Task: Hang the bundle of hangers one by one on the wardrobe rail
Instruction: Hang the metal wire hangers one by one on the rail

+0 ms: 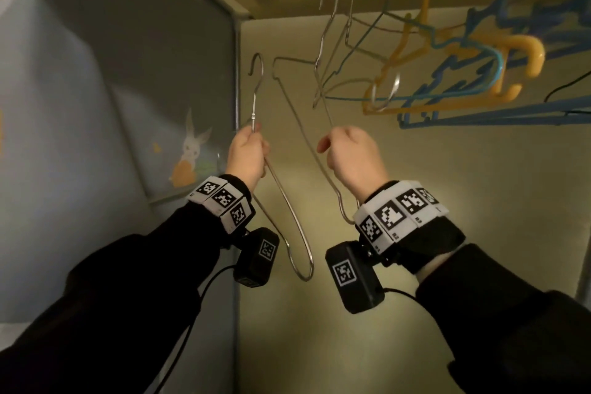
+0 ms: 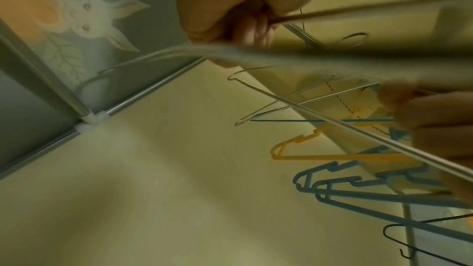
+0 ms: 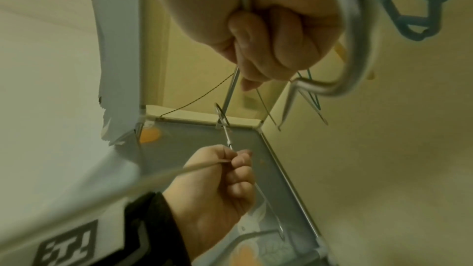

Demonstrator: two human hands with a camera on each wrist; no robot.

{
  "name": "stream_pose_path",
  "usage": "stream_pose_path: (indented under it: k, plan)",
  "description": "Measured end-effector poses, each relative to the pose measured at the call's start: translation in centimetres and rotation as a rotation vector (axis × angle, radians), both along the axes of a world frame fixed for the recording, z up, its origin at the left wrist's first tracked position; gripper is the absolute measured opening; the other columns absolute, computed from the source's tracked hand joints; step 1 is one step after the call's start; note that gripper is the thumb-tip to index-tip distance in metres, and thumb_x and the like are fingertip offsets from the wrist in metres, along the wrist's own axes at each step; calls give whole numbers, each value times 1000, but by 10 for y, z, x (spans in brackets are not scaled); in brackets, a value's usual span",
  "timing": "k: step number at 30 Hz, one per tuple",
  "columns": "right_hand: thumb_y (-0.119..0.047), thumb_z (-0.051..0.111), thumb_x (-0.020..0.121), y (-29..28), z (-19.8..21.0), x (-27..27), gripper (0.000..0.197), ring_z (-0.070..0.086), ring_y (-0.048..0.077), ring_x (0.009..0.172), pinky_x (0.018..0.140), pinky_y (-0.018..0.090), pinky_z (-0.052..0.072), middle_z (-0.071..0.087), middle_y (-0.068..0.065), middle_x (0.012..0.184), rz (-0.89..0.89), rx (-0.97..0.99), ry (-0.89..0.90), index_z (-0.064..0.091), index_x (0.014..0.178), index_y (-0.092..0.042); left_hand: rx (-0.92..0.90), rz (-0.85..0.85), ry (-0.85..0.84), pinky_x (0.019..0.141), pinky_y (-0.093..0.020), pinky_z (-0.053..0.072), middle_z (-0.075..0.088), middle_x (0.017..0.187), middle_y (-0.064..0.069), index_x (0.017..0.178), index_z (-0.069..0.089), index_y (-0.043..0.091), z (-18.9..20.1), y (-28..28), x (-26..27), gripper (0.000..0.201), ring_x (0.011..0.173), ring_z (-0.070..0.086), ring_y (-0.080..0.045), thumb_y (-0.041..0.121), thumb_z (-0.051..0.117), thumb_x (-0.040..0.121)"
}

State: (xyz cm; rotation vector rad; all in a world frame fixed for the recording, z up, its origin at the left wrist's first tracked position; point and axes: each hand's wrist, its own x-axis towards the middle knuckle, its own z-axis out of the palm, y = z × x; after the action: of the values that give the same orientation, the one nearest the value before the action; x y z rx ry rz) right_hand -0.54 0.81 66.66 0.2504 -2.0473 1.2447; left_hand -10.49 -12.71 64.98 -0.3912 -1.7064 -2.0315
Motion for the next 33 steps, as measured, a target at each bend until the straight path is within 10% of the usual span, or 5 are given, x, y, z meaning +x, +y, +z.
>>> stream_pose_path:
  k: [8, 15, 33]
  plan:
    - [-23, 37, 77, -22, 25, -15, 24, 51, 26, 83, 71, 33, 37, 56, 12, 87, -19, -127, 39, 59, 73, -14, -131, -13, 59, 48, -22, 26, 40, 65, 5, 135, 46, 23, 9, -8, -7, 42, 52, 33, -10, 19, 33, 95]
    - [-23, 40, 81, -18, 45, -41, 40, 54, 28, 92, 81, 35, 40, 57, 13, 90, -89, -70, 35, 66, 99, 1, -266, 14, 144, 48, -22, 29, 40, 65, 6, 114, 53, 31, 12, -27, -21, 26, 51, 34, -10, 24, 34, 98]
    - [-19, 38, 88, 10, 30, -67, 33, 49, 24, 85, 60, 26, 21, 59, 13, 86, -206, 47, 202, 66, 89, -2, -168, -25, 65, 38, -12, 28, 38, 61, 2, 128, 53, 15, 15, -35, -40, 43, 32, 34, 0, 4, 33, 91]
